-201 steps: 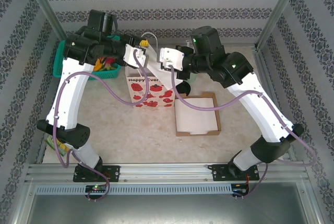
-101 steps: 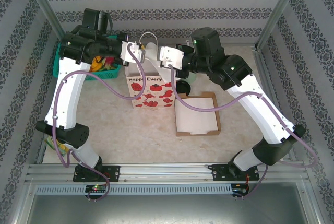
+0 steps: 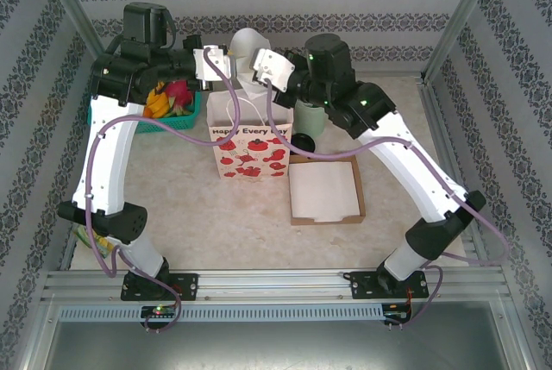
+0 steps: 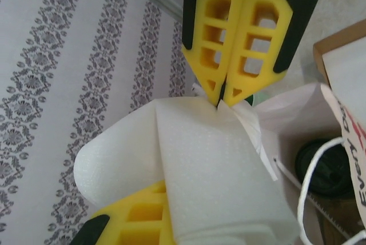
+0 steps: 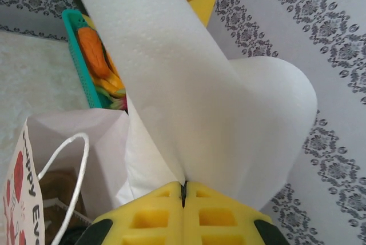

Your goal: Pack the takeout coffee

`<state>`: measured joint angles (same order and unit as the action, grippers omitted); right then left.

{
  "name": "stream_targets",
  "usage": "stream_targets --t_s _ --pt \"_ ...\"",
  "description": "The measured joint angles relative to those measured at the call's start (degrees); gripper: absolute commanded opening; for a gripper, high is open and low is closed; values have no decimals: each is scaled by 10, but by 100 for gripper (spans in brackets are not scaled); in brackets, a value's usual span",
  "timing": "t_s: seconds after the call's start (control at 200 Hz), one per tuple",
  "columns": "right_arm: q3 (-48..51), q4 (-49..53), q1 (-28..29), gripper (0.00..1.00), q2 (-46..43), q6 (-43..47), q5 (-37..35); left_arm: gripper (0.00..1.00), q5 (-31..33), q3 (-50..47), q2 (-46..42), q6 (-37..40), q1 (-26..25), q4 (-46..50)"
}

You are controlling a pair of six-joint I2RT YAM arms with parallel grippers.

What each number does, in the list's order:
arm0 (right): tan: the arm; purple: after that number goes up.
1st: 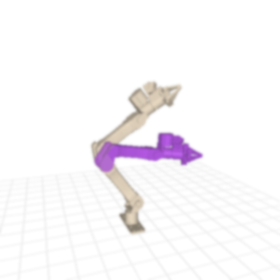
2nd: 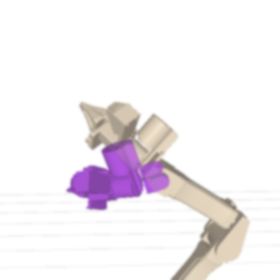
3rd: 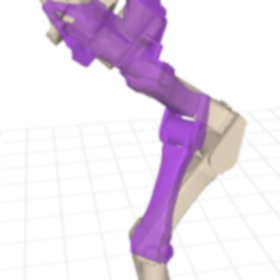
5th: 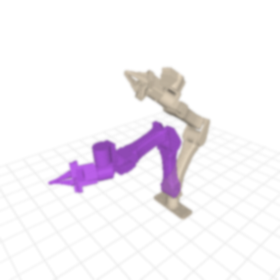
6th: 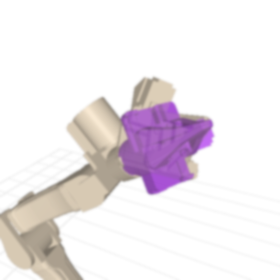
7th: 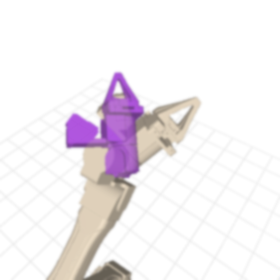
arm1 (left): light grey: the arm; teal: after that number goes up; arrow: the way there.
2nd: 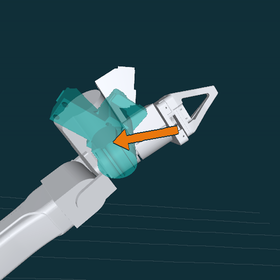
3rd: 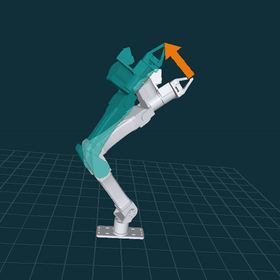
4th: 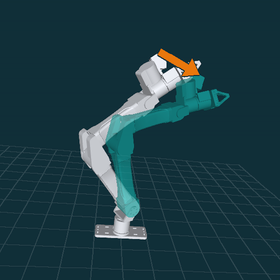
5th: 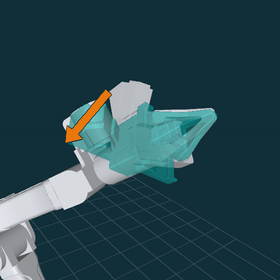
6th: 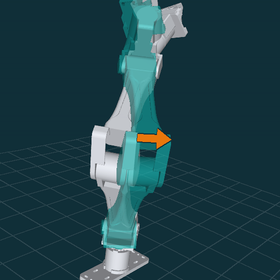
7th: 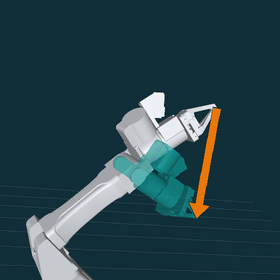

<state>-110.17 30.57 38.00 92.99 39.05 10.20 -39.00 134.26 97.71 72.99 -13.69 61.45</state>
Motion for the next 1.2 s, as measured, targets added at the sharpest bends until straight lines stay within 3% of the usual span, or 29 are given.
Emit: stream_targets --t_s 0.295,0.36,0.674,0.909,0.954,0.984,0.994,1.199 --pt "-1 -2 0 0 43 -52 49 0 89 -2 4 53 11 63" --pt "-1 0 0 4 49 -64 60 0 108 -3 4 63 12 76" --pt "13 16 -11 36 56 -127 71 0 214 -57 3 103 15 122" --pt "72 15 -21 65 4 -178 32 0 261 -61 2 133 14 136" --pt "85 9 -23 76 -9 -192 21 0 265 -64 2 141 14 138" --pt "92 7 -23 95 -16 -202 14 0 269 -66 2 147 13 139" --pt "94 5 -23 97 -19 -201 11 0 269 -67 2 149 13 139" --pt "155 -18 -23 98 -67 -244 -47 0 286 -65 3 184 13 150"
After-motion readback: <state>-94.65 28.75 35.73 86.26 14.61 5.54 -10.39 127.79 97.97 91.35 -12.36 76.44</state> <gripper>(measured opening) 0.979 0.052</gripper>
